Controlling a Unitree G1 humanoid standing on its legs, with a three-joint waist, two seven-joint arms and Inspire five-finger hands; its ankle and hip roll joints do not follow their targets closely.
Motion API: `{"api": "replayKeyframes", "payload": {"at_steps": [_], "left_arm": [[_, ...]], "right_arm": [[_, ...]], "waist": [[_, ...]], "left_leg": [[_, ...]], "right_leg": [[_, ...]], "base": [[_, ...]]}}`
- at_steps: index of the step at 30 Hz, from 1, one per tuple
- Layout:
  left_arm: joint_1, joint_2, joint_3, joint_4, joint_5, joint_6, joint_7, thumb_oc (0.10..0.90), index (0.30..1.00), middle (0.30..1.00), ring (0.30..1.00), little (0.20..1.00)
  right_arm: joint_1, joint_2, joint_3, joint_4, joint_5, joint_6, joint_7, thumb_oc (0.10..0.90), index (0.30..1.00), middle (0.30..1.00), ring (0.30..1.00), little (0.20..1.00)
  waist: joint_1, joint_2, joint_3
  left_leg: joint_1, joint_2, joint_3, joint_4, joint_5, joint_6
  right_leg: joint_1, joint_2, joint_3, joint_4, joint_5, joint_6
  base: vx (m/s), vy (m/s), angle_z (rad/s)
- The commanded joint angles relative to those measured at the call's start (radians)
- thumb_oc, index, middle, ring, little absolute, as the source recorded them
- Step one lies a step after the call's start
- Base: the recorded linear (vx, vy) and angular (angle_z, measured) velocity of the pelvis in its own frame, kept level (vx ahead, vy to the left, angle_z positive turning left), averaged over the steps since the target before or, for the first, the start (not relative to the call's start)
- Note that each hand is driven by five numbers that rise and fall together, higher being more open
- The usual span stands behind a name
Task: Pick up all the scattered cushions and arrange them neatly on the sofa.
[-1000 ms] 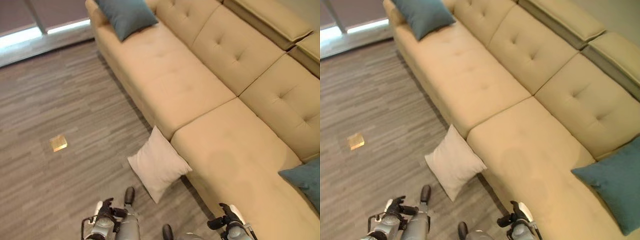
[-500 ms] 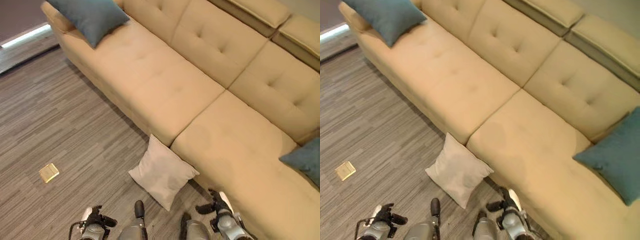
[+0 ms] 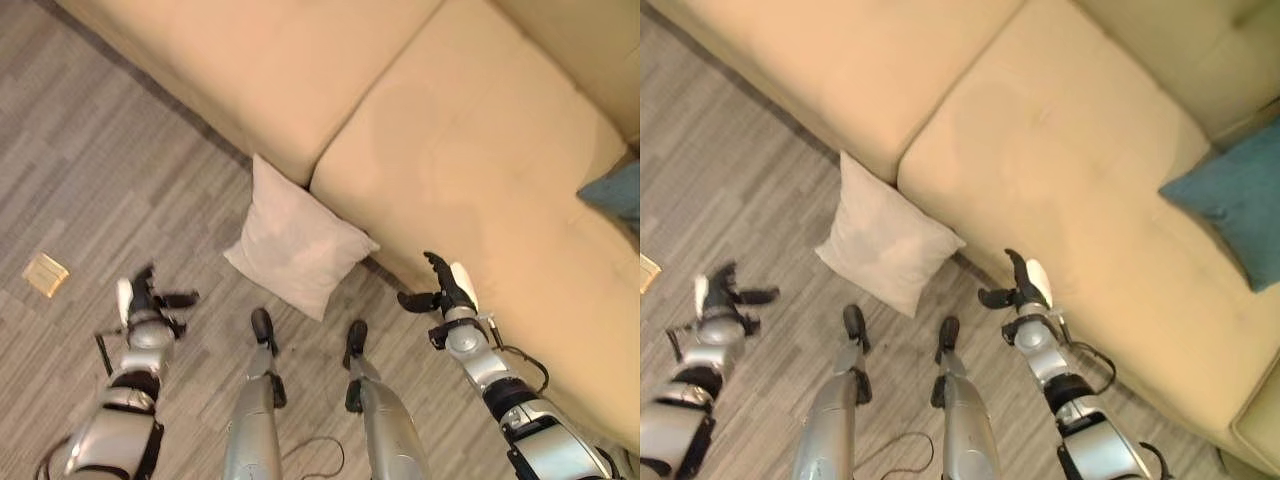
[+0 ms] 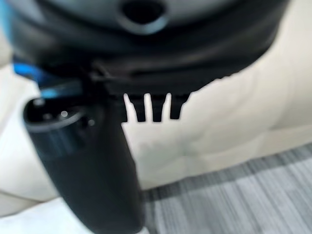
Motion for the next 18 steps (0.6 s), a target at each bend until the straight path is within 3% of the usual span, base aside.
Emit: {"api": "replayKeyframes", "payload": {"at_steps": [1,8,12,14,18], "left_arm": [[-0.121,0.086,0.015,0.004,-0.158,-0.090,0.031,0.800,0.900,0.900,0.900,0.900],[-0.291,0.097,-0.074,-0.029,-0.267,-0.100,-0.015,0.800,0.900,0.900,0.900,0.900],[-0.370,0.074,-0.136,0.006,-0.255,-0.069,-0.026,0.800,0.900,0.900,0.900,0.900],[-0.436,0.074,-0.204,0.062,-0.184,-0.028,-0.053,0.800,0.900,0.900,0.900,0.900],[-0.516,0.053,-0.205,0.092,-0.202,-0.018,-0.015,0.800,0.900,0.900,0.900,0.900]], "right_arm": [[-0.041,0.014,0.002,-0.012,0.143,-0.035,-0.052,0.800,0.900,0.900,0.900,0.900],[-0.145,0.050,0.078,-0.022,0.227,-0.028,-0.032,0.800,0.900,0.900,0.900,0.900],[-0.193,0.072,0.109,-0.021,0.273,-0.029,-0.019,0.800,0.900,0.900,0.900,0.900],[-0.253,0.074,0.149,-0.026,0.302,-0.036,0.004,0.800,0.900,0.900,0.900,0.900],[-0.318,0.090,0.163,-0.028,0.348,-0.051,-0.009,0.800,0.900,0.900,0.900,0.900]], "waist": [[-0.026,-0.023,-0.015],[-0.050,-0.007,0.026],[-0.058,-0.001,0.026],[-0.063,0.006,0.026],[-0.062,0.016,0.026]], "left_leg": [[-0.160,-0.016,-0.090,0.183,-0.159,-0.066],[-0.355,-0.003,-0.098,0.253,-0.163,-0.068],[-0.431,0.001,-0.103,0.297,-0.170,-0.062],[-0.487,0.006,-0.106,0.329,-0.174,-0.056],[-0.557,-0.007,-0.113,0.359,-0.179,-0.049]], "right_leg": [[-0.100,-0.088,0.045,0.142,-0.098,0.046],[-0.318,-0.092,0.087,0.242,-0.122,0.039],[-0.398,-0.089,0.107,0.280,-0.133,0.034],[-0.468,-0.087,0.131,0.324,-0.143,0.030],[-0.551,-0.093,0.146,0.371,-0.158,0.026]], "base": [[-0.04,-0.026,-0.01],[-0.01,-0.034,0.02],[0.01,-0.003,0.00],[0.05,-0.026,0.00],[0.02,-0.049,0.00]]}}
